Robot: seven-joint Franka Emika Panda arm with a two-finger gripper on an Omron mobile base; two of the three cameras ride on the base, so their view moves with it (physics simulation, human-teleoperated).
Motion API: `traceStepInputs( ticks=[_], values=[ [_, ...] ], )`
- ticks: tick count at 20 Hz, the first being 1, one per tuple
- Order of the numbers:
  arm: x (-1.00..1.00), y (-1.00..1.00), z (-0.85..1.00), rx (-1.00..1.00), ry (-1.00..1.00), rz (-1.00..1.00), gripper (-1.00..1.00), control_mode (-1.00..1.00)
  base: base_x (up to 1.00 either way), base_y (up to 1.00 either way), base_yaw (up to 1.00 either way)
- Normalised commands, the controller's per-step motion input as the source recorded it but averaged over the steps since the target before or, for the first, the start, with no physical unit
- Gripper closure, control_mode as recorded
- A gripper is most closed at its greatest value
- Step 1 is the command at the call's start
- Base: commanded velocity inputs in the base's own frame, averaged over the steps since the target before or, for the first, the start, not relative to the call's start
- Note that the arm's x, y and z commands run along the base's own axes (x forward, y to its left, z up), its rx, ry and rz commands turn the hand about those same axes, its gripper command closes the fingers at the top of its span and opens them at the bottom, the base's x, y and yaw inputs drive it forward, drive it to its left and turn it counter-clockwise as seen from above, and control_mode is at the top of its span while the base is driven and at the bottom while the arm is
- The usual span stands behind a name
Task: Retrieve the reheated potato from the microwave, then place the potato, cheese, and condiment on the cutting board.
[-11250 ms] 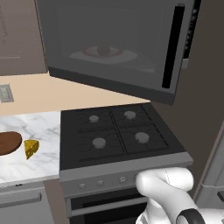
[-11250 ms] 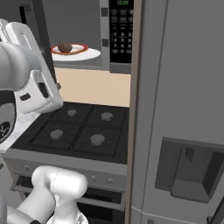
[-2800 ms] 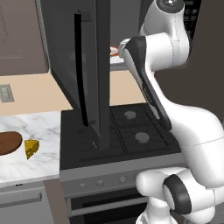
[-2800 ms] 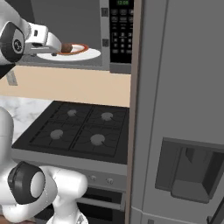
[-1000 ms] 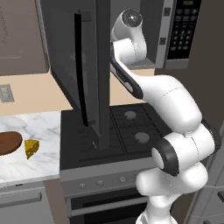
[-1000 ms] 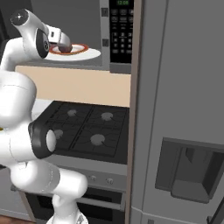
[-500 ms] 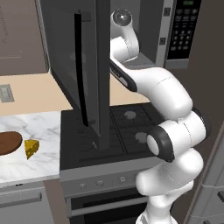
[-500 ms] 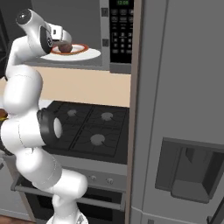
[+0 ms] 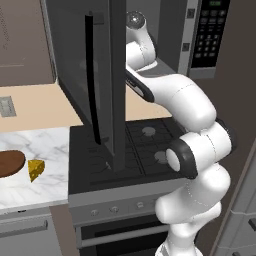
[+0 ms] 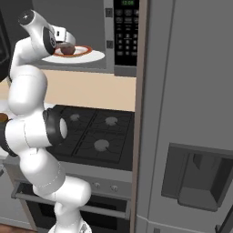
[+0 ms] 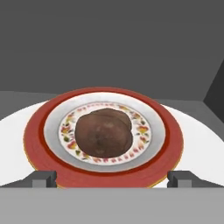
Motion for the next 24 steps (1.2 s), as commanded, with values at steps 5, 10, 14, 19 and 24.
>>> traceStepInputs(
  ticks=[5,10,14,19,24],
  values=[
    [0.08,0.00,-0.29,0.00,0.01,0.00,-1.00,-1.00,0.00,0.00,0.00],
    [0.23,0.00,-0.19,0.00,0.00,0.00,-1.00,-1.00,0.00,0.00,0.00],
    [0.34,0.00,-0.14,0.00,0.00,0.00,-1.00,-1.00,0.00,0.00,0.00],
    [0.38,0.00,-0.07,0.00,0.00,0.00,-1.00,-1.00,0.00,0.00,0.00],
    [0.37,0.00,0.00,0.00,0.00,0.00,-1.00,-1.00,0.00,0.00,0.00]
  ],
)
